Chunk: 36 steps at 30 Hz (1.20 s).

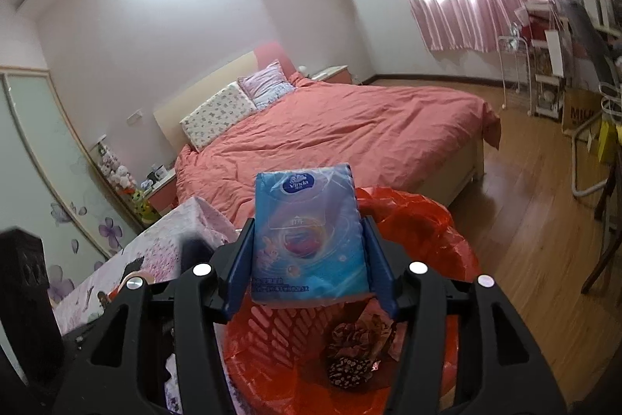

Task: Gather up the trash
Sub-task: 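Carry the blue bag and tissue pack into the orange basket and open both tools, then grasp the red-and-white paper cup with the right tool while the left tool grasps the grey sock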

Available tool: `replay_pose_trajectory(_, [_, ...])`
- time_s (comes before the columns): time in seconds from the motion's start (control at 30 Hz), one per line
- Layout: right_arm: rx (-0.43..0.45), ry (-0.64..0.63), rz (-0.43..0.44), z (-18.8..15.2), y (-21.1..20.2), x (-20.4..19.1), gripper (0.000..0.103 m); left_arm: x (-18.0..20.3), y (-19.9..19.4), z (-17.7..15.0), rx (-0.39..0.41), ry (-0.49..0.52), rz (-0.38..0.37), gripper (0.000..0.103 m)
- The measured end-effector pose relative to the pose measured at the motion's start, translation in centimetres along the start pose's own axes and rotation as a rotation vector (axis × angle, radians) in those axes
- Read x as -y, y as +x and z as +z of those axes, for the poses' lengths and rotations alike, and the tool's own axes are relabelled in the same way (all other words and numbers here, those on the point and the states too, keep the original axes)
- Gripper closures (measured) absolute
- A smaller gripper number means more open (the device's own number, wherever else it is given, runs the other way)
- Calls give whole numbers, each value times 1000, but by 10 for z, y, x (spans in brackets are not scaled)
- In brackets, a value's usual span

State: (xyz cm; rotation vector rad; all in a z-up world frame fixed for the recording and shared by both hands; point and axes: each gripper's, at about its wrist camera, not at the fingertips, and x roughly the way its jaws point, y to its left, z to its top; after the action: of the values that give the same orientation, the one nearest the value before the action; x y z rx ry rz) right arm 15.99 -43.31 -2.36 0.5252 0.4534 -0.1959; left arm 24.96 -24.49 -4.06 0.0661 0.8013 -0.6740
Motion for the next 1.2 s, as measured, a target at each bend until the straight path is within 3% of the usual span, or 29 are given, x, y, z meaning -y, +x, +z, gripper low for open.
replay_pose_trajectory(0.23, [-35,-10,-21,-9,7,-1,39,-25,9,-13,-37,-25,63,42])
replay_pose_trajectory(0.63, [-85,-103,4,-20,11,-42,39,-83,-28,-33,-22,-74,196,42])
replay_pose_trajectory(0.97, [-191,-238,96,-52,30,-118,39,-154,-81,-57,16,-156,346,37])
replay_pose_trajectory(1.2, [-299,-338,223,-78,58,-181,39,-234,-128,-85,26,-302,479,37])
